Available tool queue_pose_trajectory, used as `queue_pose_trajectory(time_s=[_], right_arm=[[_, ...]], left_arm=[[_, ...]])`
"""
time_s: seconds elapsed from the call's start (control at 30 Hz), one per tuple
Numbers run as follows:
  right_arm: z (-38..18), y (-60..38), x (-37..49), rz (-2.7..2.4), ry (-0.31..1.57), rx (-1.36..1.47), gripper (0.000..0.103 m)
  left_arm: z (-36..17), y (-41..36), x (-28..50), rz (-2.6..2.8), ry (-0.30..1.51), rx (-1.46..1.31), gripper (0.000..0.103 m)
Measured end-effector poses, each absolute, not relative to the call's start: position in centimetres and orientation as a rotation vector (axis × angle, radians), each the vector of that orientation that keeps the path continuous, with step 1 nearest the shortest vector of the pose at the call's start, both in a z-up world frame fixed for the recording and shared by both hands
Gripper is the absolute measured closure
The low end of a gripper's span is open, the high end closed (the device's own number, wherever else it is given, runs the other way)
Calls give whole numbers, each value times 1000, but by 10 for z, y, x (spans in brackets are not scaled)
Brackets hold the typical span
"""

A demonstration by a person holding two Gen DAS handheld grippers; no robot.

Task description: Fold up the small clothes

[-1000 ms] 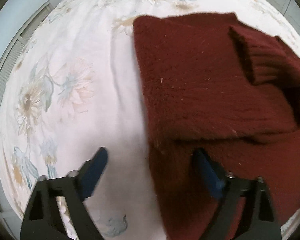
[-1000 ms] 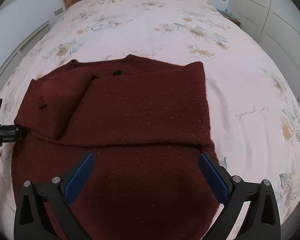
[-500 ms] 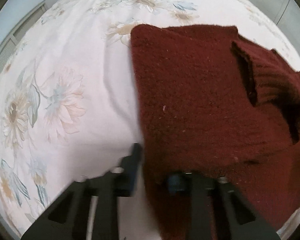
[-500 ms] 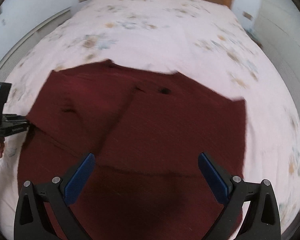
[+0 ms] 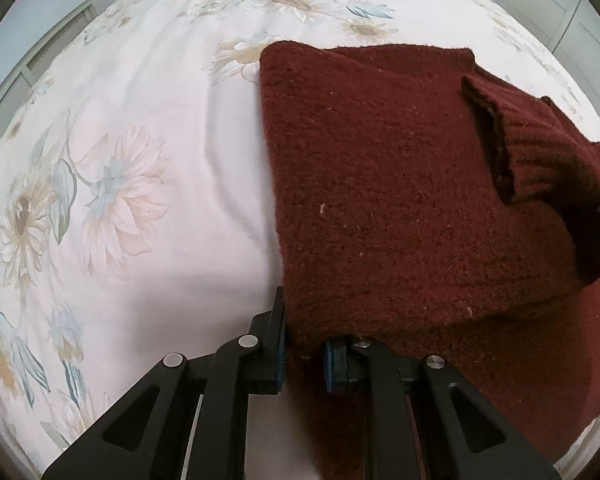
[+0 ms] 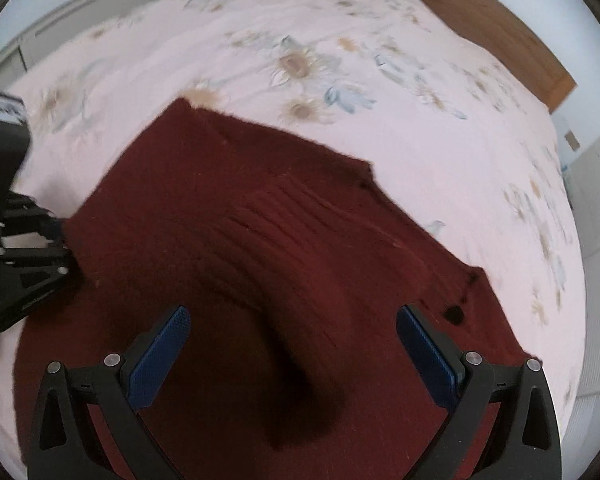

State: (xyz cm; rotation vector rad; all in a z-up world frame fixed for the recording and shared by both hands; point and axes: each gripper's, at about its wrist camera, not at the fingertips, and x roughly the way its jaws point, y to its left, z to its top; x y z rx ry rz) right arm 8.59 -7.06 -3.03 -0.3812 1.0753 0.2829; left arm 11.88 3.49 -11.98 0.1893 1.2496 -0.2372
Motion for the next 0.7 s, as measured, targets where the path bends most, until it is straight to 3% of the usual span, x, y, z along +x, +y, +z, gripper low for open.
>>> queue_pose_trajectory(time_s=[0.07, 0.13, 0.2, 0.23, 0.3, 0.4, 0.7], right_arm=[[-42, -65, 94, 272, 1102, -384, 1], [-53, -65, 99, 251, 1137, -371, 11], [-57, -68, 103, 233, 1166, -342, 34], [-57, -69, 103, 233, 1168, -327, 41], [-51, -73, 103, 225, 1152, -310, 77], [-34, -89, 98, 237, 1121, -244, 83], [3, -175, 84, 168, 1079, -15, 85]], left_arm=[[-121, 40, 117, -239, 1250, 200, 91], [-122, 37, 116, -243, 1249, 196, 91], [-125, 32, 112, -251, 1244, 191, 91], [-129, 35, 114, -254, 1244, 188, 91], [-128, 40, 115, -258, 1246, 183, 91], [-126, 54, 120, -262, 1248, 186, 91], [-117, 70, 116, -265, 1243, 204, 91]])
